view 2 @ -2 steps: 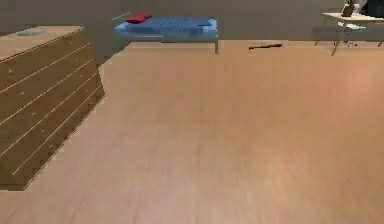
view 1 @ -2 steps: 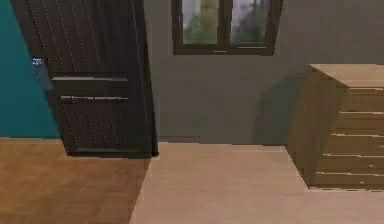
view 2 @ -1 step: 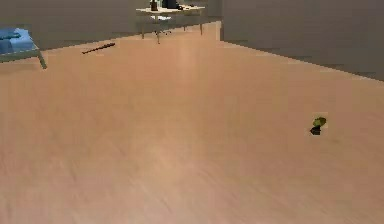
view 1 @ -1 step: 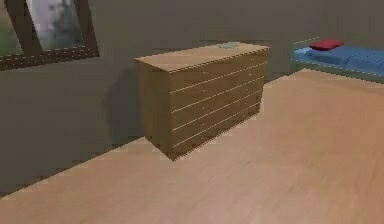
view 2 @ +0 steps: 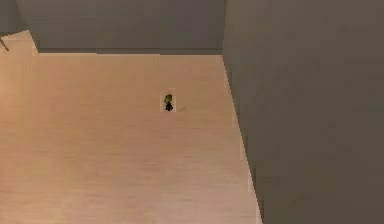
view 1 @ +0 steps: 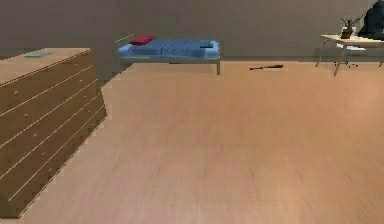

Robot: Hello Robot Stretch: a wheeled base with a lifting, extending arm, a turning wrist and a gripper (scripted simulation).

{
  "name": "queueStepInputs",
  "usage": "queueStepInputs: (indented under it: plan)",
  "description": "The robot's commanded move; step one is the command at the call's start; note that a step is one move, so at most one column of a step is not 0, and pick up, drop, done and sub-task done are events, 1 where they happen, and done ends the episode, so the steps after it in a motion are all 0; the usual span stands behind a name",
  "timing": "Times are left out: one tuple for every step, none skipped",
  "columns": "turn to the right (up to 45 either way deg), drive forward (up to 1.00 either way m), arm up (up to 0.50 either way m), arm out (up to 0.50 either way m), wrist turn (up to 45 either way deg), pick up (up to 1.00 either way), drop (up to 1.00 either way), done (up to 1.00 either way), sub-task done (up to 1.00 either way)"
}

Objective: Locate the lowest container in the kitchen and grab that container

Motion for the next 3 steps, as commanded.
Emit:
queueStepInputs:
  plan:
    - [6.0, 0.0, 0.0, 0.0, 0.0, 0.0, 0.0, 0.0, 0.0]
    - [0.0, 0.1, 0.0, 0.0, 0.0, 0.0, 0.0, 0.0, 0.0]
    - [-45.0, 0.0, 0.0, 0.0, 0.0, 0.0, 0.0, 0.0, 0.0]
